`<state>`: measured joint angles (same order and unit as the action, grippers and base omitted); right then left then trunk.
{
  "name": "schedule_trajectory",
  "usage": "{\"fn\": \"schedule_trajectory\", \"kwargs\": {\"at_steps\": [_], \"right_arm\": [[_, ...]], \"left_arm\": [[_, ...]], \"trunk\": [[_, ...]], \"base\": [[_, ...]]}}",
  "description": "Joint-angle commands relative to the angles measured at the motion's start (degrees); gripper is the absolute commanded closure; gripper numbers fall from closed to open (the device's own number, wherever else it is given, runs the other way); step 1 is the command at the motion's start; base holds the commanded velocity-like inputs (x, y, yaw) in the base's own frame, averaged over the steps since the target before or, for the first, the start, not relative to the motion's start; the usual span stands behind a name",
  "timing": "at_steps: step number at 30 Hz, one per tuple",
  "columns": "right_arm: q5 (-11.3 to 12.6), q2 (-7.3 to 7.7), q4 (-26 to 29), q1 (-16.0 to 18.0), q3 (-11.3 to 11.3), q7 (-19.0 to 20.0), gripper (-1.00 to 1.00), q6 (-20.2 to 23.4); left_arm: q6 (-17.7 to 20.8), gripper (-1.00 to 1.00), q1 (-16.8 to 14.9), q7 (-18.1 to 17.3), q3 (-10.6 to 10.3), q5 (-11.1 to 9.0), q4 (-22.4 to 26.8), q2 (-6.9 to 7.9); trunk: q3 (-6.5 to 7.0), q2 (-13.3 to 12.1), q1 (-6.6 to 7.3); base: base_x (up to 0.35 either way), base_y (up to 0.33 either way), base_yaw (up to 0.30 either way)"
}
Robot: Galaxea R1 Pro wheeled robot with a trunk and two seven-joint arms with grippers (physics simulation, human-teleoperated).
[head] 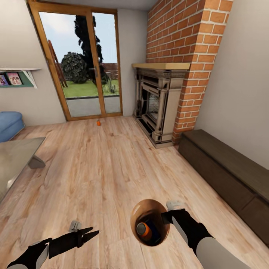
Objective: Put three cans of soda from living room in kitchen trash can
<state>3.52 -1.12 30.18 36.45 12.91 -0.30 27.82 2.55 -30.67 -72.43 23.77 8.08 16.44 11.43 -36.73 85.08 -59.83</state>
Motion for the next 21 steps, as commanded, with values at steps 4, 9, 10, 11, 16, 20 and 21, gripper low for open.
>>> {"fn": "schedule_trajectory", "kwargs": {"at_steps": [4, 9, 10, 11, 16, 20, 21], "right_arm": [[0.5, -0.02, 0.1, 0.0, -0.1, 0.4, 1.0, 0.0], [0.5, -0.02, 0.1, 0.0, -0.1, 0.4, 1.0, 0.0], [0.5, -0.02, 0.1, 0.0, -0.1, 0.4, 1.0, 0.0], [0.5, -0.02, 0.1, 0.0, -0.1, 0.4, 1.0, 0.0], [0.5, -0.02, 0.1, 0.0, -0.1, 0.4, 1.0, 0.0], [0.5, -0.02, 0.1, 0.0, -0.1, 0.4, 1.0, 0.0], [0.5, -0.02, 0.1, 0.0, -0.1, 0.4, 1.0, 0.0]], "left_arm": [[0.0, -1.0, 0.0, 0.0, 0.0, 0.0, 0.0, 0.0], [0.0, -1.0, 0.0, 0.0, 0.0, 0.0, 0.0, 0.0], [0.0, -1.0, 0.0, 0.0, 0.0, 0.0, 0.0, 0.0], [0.0, -1.0, 0.0, 0.0, 0.0, 0.0, 0.0, 0.0], [0.0, -1.0, 0.0, 0.0, 0.0, 0.0, 0.0, 0.01], [0.0, -1.0, 0.0, 0.0, 0.0, 0.0, 0.0, 0.0], [0.0, -1.0, 0.0, 0.0, 0.0, 0.0, 0.0, 0.0]], "trunk": [[-0.08, 0.0, 0.0], [-0.19, 0.0, 0.0], [-0.21, 0.0, 0.0], [-0.23, 0.0, 0.0], [-0.33, 0.0, 0.0], [-0.36, 0.0, 0.0], [-0.36, 0.0, 0.0]], "base": [[0.0, 0.0, 0.285], [0.0, 0.0, 0.285], [0.0, 0.0, 0.285], [0.0, 0.0, 0.285], [0.0, 0.0, 0.282], [0.079, 0.0, 0.128], [0.23, 0.0, 0.049]]}}
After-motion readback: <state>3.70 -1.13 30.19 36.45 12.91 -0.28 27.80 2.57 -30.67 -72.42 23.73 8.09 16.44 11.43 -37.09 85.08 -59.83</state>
